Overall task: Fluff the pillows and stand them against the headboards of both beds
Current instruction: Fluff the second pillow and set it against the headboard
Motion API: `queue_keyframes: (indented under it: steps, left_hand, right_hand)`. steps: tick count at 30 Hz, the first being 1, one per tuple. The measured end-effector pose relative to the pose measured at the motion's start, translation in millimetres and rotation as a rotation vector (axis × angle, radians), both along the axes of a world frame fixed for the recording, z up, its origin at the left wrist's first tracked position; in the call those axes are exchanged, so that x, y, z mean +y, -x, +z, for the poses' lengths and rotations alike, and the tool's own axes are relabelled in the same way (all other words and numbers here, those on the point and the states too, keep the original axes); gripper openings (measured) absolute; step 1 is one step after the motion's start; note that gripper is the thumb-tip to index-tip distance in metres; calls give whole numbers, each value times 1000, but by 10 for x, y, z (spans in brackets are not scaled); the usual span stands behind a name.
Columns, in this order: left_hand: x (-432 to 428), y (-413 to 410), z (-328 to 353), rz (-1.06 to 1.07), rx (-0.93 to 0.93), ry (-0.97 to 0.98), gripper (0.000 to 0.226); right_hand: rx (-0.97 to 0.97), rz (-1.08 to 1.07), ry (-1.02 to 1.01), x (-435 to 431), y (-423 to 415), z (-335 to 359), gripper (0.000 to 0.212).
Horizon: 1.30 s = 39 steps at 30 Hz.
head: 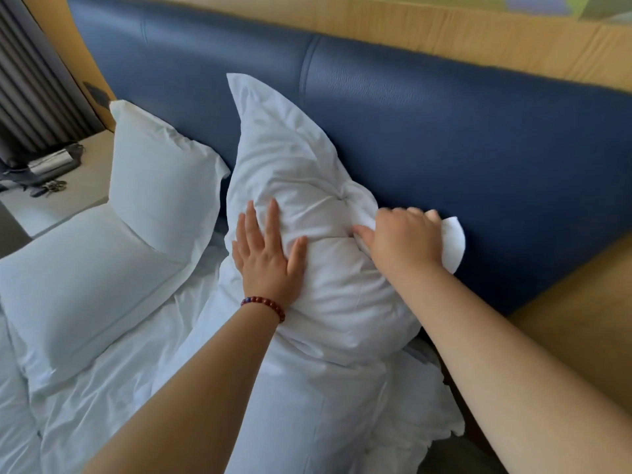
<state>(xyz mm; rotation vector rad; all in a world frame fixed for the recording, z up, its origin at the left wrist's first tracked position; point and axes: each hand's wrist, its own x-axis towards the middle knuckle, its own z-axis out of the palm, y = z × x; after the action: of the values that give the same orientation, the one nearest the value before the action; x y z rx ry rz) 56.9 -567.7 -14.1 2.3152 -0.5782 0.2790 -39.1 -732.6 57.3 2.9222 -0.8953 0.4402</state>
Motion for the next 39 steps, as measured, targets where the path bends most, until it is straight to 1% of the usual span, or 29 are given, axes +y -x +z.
queue_keyframes:
  steps: [1, 2, 4, 6, 7, 8, 10, 11, 12, 13, 14, 16, 19, 21, 23, 24, 26, 27, 29, 30, 31, 32, 33, 36, 37, 39]
  left_hand:
    - [20, 11, -37, -7, 4, -13, 69]
    - [44, 23, -61, -18, 4, -24, 70]
    - [111, 60, -54, -53, 10, -26, 71]
    - [169, 89, 57, -87, -21, -8, 71]
    - [172, 81, 176, -112, -88, 3, 69]
    - [149, 53, 334, -153, -195, 20, 66]
    - [13, -69, 725, -321, -437, 67, 58]
    - [-82, -141, 919, -431, -501, 65, 54]
    - [-182, -208, 1095, -535, -524, 24, 54]
    - [-273, -254, 1233, -610, -517, -65, 55]
    - [-346, -283, 1312, -645, -500, -183, 59]
    - [-431, -339, 1339, -647, -508, -380, 67]
    - [-423, -498, 1344, -628, -567, -503, 75]
    - [-361, -659, 1346, -611, -590, -509, 75]
    - [-313, -775, 1332, -593, -617, -526, 75]
    - [-307, -794, 1323, -585, -618, -556, 76]
    - [-310, -787, 1311, -571, -596, -600, 78]
    - [-311, -776, 1292, -571, -586, -583, 77]
    - [-276, -751, 1196, -602, -578, -456, 69]
    - [-247, -741, 1129, -621, -578, -372, 64]
    - [-221, -734, 1052, -629, -576, -297, 61]
    - [-205, -731, 972, -624, -575, -237, 57]
    - [-201, -733, 898, -609, -582, -202, 54]
    - [-263, -748, 697, -549, -604, -198, 43]
    - [-294, -741, 659, -545, -587, -213, 42]
    - [-321, -749, 635, -568, -535, -218, 44]
  right_hand:
    - [19, 29, -49, -4, 14, -43, 46]
    - [-20, 65, -91, -25, 50, -74, 43]
    - [-212, 134, -172, -85, 191, -76, 42]
    - [-385, 188, -325, -159, 355, 3, 45]
    - [-442, 207, -393, -182, 422, 82, 47]
    - [-485, 221, -437, -191, 475, 177, 49]
    - [-564, 257, -479, -191, 537, 387, 50]
    - [-598, 276, -484, -185, 561, 486, 50]
    - [-634, 292, -474, -184, 584, 574, 50]
    - [-673, 303, -444, -195, 606, 643, 49]
    - [-708, 304, -396, -216, 628, 683, 49]
    - [-728, 263, -299, -268, 669, 681, 50]
    - [-666, 163, -287, -318, 709, 560, 54]
    - [-649, 152, -303, -328, 723, 524, 58]
    - [-680, 124, -278, -325, 717, 564, 60]
    - [-689, 93, -237, -314, 703, 597, 57]
    - [-682, 41, -91, -236, 641, 650, 44]
    - [-683, 34, 21, -166, 600, 650, 36]
    - [-702, 82, 213, 73, 500, 560, 28]
    - [-706, 146, 249, 226, 440, 475, 27]
    - [-682, 227, 240, 361, 373, 360, 28]
    - [-619, 302, 210, 462, 310, 218, 32]
    - [-512, 347, 183, 509, 261, 61, 39]
    - [-108, 306, 150, 304, 193, -327, 64]
    - [-24, 289, 137, 213, 179, -410, 69]
    - [20, 268, 128, 138, 134, -531, 71]
